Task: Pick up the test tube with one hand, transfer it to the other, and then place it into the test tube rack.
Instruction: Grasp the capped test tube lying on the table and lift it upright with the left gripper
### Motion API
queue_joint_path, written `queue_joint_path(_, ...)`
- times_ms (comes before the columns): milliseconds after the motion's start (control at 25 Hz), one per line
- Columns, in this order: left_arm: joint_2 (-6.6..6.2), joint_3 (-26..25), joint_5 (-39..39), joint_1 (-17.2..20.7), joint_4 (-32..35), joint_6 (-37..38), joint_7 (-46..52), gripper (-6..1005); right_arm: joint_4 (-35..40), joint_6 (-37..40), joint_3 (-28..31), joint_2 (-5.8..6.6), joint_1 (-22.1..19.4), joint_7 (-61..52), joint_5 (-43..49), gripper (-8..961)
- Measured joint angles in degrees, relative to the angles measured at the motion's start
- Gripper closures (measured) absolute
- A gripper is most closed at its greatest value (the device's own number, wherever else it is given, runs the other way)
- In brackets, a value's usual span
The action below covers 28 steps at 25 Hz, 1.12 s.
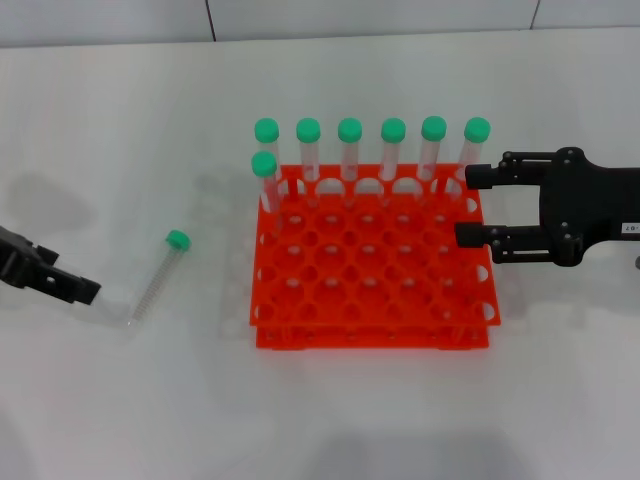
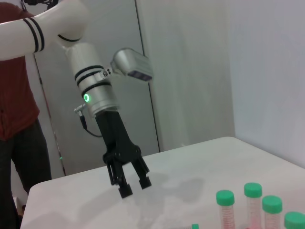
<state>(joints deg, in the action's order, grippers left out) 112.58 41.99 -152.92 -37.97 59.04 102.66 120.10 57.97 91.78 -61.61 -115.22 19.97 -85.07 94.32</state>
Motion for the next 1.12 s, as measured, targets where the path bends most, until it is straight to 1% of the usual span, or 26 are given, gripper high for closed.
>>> queue_joint_path(120, 0.77, 3.1, -1.4, -0.9, -1.3, -1.8, 2.3, 118, 0.0, 0.0, 0.0, -0.01, 0.1, 0.2, 0.0, 260)
queue_joint_path(200, 1.75, 4.2, -1.5, -1.1, -1.6, -3.0, 3.1, 118, 0.0, 0.0, 0.0, 0.0, 0.1, 0.5, 0.0, 260)
queue_joint_path(320, 3.11, 5.0, -1.9, -1.6, -2.0, -5.3, 5.0, 119, -0.1, -0.2, 0.1, 0.0, -0.1, 0.7, 0.0, 260)
queue_joint_path(560, 4.27, 5.6, -1.4, -1.8, -2.3, -8.4, 9.8, 119, -0.1, -0.5, 0.0, 0.0, -0.2, 1.2, 0.0, 260)
queue_joint_path(600, 4.53, 5.8, -1.4, -1.8, -2.3, -8.6, 10.4, 119, -0.1, -0.5, 0.1, 0.0, -0.2, 1.3, 0.0, 260)
queue_joint_path(640, 5.06, 5.8, -1.3, -1.8, -2.3, -8.7, 10.9, 119, -0.1, -0.6, 0.1, 0.0, -0.2, 1.5, 0.0, 260)
queue_joint_path(920, 5.57, 6.7, -0.8, -1.4, -2.3, -8.8, 11.5, 120, -0.1, -0.6, 0.3, 0.0, -0.2, 1.5, 0.0, 260)
queue_joint_path(1120, 5.34, 7.3, -1.0, -1.3, -2.8, -8.8, 11.9, 120, -0.2, -0.5, 0.3, 0.0, -0.3, 1.6, 0.0, 260)
